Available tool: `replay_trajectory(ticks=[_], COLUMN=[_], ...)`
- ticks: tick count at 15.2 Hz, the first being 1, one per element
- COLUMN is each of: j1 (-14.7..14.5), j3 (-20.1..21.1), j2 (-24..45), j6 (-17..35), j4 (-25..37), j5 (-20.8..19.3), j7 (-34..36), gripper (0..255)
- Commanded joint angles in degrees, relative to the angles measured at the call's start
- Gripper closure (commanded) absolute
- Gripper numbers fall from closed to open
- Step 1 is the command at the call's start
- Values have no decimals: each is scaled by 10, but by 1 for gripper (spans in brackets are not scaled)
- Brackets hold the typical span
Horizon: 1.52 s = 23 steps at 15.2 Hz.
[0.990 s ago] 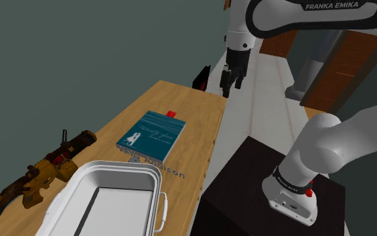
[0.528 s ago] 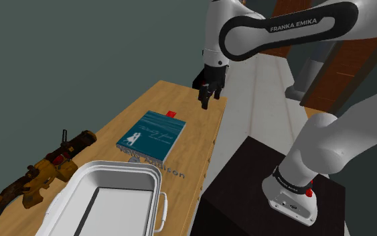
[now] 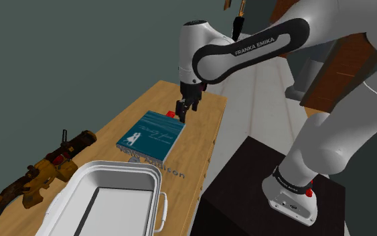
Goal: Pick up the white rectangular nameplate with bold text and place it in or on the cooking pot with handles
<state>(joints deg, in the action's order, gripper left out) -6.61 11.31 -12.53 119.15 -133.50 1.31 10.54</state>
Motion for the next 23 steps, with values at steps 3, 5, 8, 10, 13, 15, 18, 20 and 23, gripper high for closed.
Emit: replay_trajectory(ticks=[3,5,8,10,13,15,18,20,23], j1=[-10,-16,-26,-36,-52,-65,-87,-103,-111], j3=[20,28,37,40,42,41,37,34,30], j2=[83,123,183,224,285,326,387,429,456], j6=[51,72,100,114,131,139,146,147,157], j4=[43,65,103,132,181,217,276,319,338], j5=[-19,-32,-56,-74,-101,-119,-143,-157,-165], j7=[21,32,50,62,79,89,101,107,111], gripper=[0,0,0,0,0,0,0,0,0])
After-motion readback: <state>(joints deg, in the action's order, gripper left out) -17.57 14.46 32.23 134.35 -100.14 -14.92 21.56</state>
